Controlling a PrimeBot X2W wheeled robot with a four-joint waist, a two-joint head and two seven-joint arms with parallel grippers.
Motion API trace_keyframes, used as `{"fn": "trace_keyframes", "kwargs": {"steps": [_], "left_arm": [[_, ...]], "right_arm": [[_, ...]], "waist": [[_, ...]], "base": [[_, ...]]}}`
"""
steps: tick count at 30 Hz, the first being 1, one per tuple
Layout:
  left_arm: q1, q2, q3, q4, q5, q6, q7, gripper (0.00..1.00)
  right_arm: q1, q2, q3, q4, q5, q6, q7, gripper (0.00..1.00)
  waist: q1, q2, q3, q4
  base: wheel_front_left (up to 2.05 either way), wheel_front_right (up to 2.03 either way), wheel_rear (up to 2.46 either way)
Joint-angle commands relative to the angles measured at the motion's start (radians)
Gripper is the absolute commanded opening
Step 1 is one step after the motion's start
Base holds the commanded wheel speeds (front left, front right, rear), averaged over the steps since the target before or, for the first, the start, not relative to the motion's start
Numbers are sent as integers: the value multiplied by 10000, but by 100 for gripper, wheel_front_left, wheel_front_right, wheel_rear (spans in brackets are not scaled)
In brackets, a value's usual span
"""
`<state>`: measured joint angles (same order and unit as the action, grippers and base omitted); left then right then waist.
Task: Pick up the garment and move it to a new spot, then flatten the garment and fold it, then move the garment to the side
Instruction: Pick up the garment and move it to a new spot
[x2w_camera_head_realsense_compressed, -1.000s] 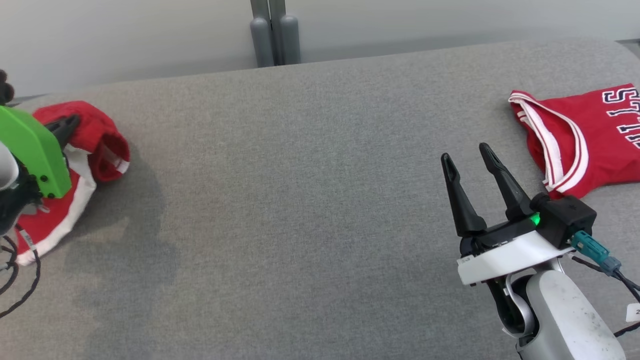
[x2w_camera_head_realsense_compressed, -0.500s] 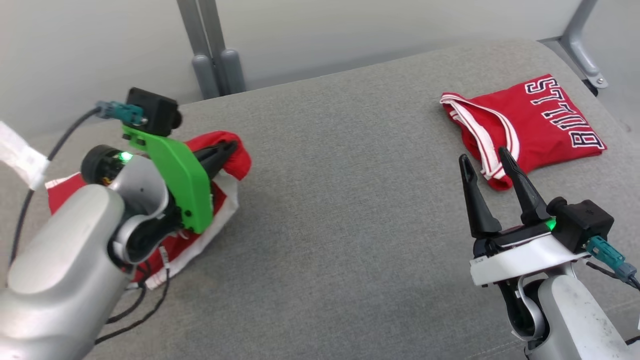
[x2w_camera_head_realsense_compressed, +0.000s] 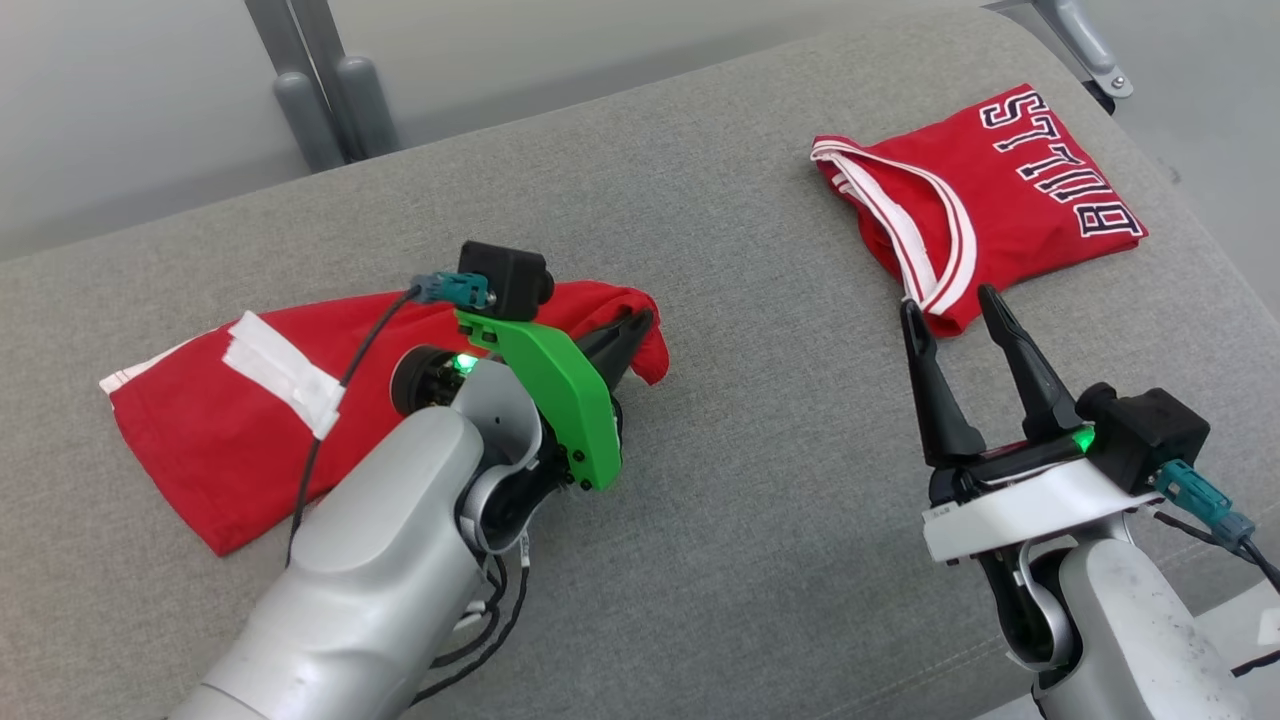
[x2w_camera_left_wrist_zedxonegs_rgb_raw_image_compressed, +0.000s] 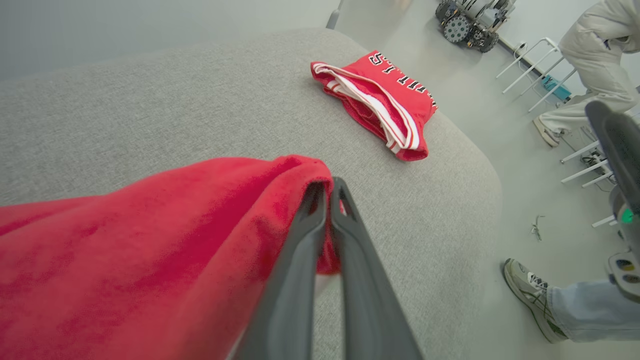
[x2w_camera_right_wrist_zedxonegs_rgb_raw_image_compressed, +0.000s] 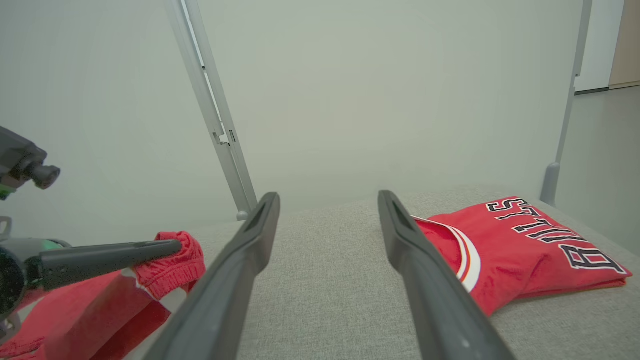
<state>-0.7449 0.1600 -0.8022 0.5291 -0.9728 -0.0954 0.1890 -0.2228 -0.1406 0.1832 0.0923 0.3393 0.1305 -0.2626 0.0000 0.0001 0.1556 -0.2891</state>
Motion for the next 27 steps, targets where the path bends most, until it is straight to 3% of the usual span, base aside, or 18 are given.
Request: {"fn": "trace_keyframes", "kwargs": {"steps": [1, 8, 15, 21, 27], "left_arm": [[-130, -130, -89, 412, 229, -108, -305, 100], [-391, -507, -673, 1602, 651, -324, -1510, 100], [-141, 98, -711, 1433, 1058, -309, -3088, 100], [683, 1171, -176, 504, 1487, 389, -4286, 100], [2157, 2193, 1032, -1498, 2336, 1617, -4545, 100]], "right_arm": [[-111, -25, 13, 64, 29, 5, -27, 100], [47, -165, -86, 218, -3, 5, -27, 100], [318, -280, -62, 263, -7, 5, -27, 100], [651, -334, -86, 295, 23, 5, -27, 100], [1027, -278, -237, 215, 14, 5, -27, 100]], "waist": [[0, -1, 40, -12], [0, -1, -208, 600], [0, -1, -690, 1428], [0, -1, -984, 1995], [0, -1, -1151, 2436]], "base": [[0, 0, 0], [0, 0, 0], [0, 0, 0], [0, 0, 0], [0, 0, 0]]}}
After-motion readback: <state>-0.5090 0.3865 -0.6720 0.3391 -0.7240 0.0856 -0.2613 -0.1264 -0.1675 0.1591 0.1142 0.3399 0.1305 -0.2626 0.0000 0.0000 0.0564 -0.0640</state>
